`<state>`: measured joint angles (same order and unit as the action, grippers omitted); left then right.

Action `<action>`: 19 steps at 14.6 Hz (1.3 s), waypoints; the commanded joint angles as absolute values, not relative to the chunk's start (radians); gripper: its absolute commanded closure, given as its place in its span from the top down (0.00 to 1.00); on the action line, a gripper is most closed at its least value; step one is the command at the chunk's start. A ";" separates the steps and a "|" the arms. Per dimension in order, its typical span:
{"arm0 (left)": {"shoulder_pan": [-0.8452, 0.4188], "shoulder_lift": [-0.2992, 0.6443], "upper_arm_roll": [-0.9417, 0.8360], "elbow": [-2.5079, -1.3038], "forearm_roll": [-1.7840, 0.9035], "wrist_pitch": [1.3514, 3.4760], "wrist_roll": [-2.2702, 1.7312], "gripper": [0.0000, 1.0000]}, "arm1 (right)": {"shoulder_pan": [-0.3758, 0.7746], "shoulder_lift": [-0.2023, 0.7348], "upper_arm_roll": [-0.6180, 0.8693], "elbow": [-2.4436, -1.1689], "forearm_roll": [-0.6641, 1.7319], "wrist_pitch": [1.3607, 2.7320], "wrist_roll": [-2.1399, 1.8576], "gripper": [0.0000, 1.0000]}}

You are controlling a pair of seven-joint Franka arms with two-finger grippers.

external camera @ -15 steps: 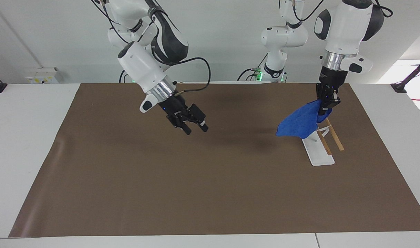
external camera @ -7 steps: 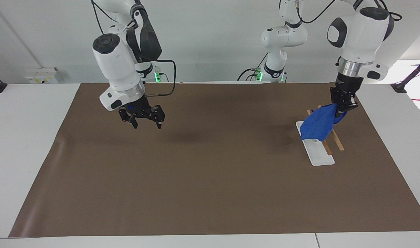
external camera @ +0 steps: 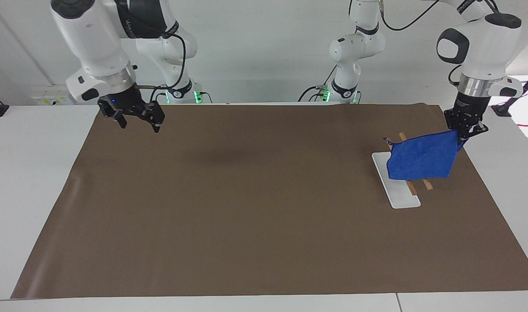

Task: Right arm passes towel to left arm to hang
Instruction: 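Drape the towel over the white rack with the left gripper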

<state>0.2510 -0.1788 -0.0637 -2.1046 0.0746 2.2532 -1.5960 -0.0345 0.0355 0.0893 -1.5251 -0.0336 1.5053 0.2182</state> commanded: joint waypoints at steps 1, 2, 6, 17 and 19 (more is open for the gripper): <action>0.275 -0.216 -0.074 -2.193 0.087 2.307 -1.631 0.00 | -0.058 0.049 0.069 -1.444 -0.049 1.425 0.155 1.00; 0.276 -0.219 -0.074 -2.218 0.087 2.328 -1.644 0.00 | -0.049 0.041 0.069 -1.462 -0.051 1.433 0.159 1.00; 0.288 -0.232 -0.075 -2.287 0.087 2.368 -1.687 0.00 | -0.049 0.026 0.068 -1.480 -0.066 1.416 0.150 1.00; 0.278 -0.229 -0.074 -2.338 0.086 2.372 -1.593 1.00 | -0.021 0.017 0.066 -1.494 -0.065 1.407 0.124 1.00; 0.278 -0.216 -0.074 -2.286 0.086 2.326 -1.505 1.00 | -0.026 0.017 0.066 -1.494 -0.064 1.407 0.126 1.00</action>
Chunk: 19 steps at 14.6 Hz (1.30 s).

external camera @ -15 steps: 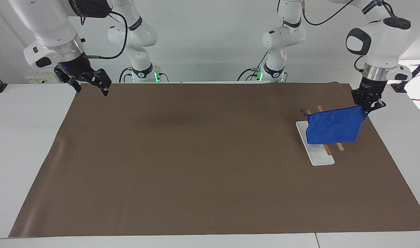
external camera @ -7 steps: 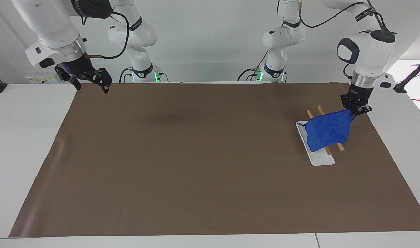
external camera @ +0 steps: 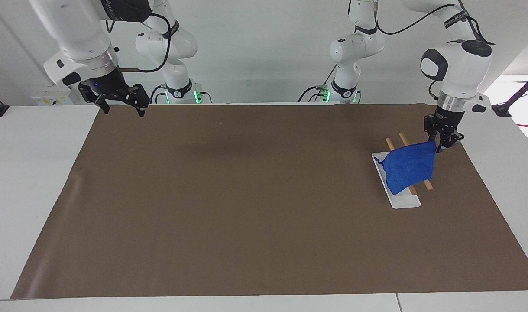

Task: Right arm passes towel to left arm to hang
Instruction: 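Drape the towel over the white rack with the left gripper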

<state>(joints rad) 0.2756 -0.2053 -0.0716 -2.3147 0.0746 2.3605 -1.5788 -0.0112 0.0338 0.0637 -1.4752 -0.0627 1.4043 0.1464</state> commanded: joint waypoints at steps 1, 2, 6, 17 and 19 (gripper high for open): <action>0.278 -0.187 -0.075 -2.223 0.086 2.266 -1.458 1.00 | -0.026 0.017 0.066 -1.494 -0.064 1.405 0.126 1.00; 0.275 -0.166 -0.075 -2.176 0.087 2.225 -1.441 1.00 | -0.026 0.017 0.066 -1.494 -0.064 1.405 0.124 1.00; 0.203 -0.141 -0.078 -2.074 0.087 2.191 -1.256 1.00 | -0.031 0.018 0.066 -1.494 -0.045 1.427 0.124 1.00; 0.064 -0.037 -0.081 -1.714 0.002 1.877 -0.458 1.00 | -0.043 0.018 0.066 -1.494 -0.043 1.427 0.124 1.00; 0.067 -0.026 -0.080 -1.666 -0.006 1.806 -0.257 1.00 | -0.041 0.018 0.066 -1.494 -0.043 1.427 0.124 1.00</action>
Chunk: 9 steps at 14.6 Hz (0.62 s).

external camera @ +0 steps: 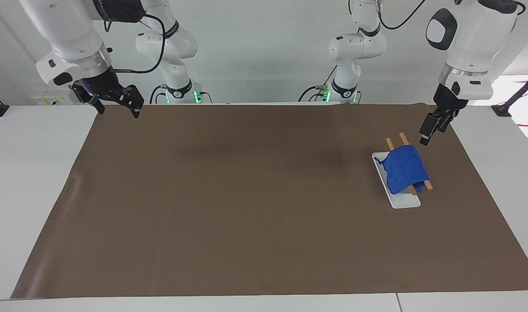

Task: Right arm passes towel to left arm to hang
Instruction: 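Release the towel and draw the left gripper back from the rack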

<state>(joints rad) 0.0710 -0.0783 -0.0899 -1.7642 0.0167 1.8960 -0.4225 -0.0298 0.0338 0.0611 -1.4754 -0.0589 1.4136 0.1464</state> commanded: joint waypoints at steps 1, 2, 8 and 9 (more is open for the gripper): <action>0.067 -0.028 -0.080 -1.654 -0.009 1.768 -0.183 1.00 | -0.041 0.018 0.066 -1.494 -0.043 1.427 0.124 1.00; 0.067 -0.026 -0.078 -1.629 -0.009 1.731 -0.152 1.00 | -0.043 0.018 0.066 -1.494 -0.043 1.427 0.124 1.00; 0.071 -0.046 -0.080 -1.640 -0.021 1.595 -0.040 1.00 | -0.044 0.018 0.066 -1.496 -0.041 1.428 0.124 1.00; 0.066 -0.052 -0.078 -1.649 -0.021 1.591 -0.005 1.00 | -0.044 0.018 0.066 -1.496 -0.037 1.430 0.124 1.00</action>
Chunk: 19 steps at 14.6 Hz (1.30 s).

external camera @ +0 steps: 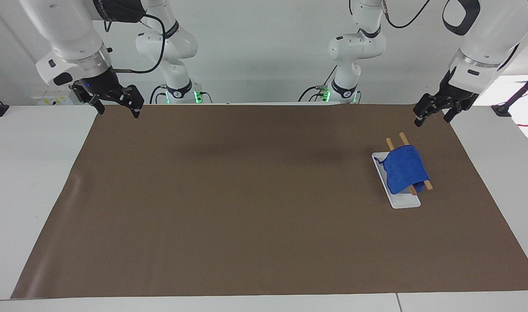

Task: Right arm passes towel to left arm to hang
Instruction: 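Release the towel and draw the left gripper back from the rack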

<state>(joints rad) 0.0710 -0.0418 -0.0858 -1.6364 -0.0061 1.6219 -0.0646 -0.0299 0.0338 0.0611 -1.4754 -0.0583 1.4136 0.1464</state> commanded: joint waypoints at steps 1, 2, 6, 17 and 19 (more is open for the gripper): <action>0.063 -0.058 -0.080 -1.658 -0.021 1.589 0.023 1.00 | -0.041 0.018 0.066 -1.497 -0.037 1.430 0.123 1.00; 0.060 -0.066 -0.081 -1.676 -0.021 1.594 0.034 1.00 | -0.040 0.017 0.066 -1.497 -0.037 1.430 0.123 1.00; 0.028 -0.075 -0.081 -1.694 -0.020 1.591 0.061 1.00 | -0.041 0.017 0.067 -1.503 -0.025 1.437 0.123 1.00; 0.028 -0.063 -0.081 -1.649 -0.009 1.505 0.061 1.00 | -0.045 -0.021 0.066 -1.574 -0.018 1.502 0.101 1.00; 0.028 -0.063 -0.081 -1.647 -0.014 1.516 0.051 1.00 | -0.044 -0.021 0.066 -1.574 -0.017 1.502 0.101 1.00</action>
<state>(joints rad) 0.0322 -0.0530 -0.0875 -1.6538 -0.0130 1.5293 0.0468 -0.0323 0.0026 0.0624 -1.5427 -0.0396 1.4861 0.1274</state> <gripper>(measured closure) 0.000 0.000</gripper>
